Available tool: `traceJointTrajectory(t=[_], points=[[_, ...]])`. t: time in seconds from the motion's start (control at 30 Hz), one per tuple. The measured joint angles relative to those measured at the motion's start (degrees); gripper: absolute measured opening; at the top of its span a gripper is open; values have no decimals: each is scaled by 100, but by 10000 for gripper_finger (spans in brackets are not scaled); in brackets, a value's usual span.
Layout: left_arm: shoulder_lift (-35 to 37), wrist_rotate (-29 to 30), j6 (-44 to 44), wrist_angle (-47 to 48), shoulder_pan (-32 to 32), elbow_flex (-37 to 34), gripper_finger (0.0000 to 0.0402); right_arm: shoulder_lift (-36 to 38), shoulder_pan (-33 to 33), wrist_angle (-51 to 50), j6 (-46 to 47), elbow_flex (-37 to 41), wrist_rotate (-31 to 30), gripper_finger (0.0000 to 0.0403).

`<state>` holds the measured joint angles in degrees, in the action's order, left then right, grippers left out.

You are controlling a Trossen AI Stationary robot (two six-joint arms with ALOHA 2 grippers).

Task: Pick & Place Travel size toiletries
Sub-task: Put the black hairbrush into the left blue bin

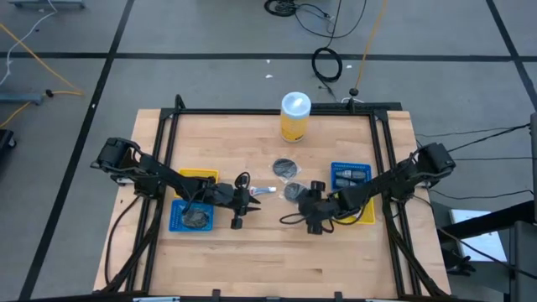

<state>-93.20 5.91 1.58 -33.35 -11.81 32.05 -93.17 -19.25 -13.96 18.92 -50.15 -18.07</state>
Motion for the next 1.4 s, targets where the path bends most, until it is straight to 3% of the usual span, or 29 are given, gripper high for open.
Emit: traceJointTrajectory(t=[0.33, 0.87, 1.1, 1.4], points=[[0, 2, 11, 46, 0, 0, 90, -256, -129, -118, 423, 1, 8, 219], [0, 2, 17, 16, -4, 0, 90, -371, -173, 174, 165, 3, 212, 7], [1, 7, -237, -201, -174, 0, 90, 64, -411, 425, 1, 15, 378, 1], [0, -166, -1507, -862, -577, 0, 91, 318, -608, 2311, -1122, 4, 357, 1]])
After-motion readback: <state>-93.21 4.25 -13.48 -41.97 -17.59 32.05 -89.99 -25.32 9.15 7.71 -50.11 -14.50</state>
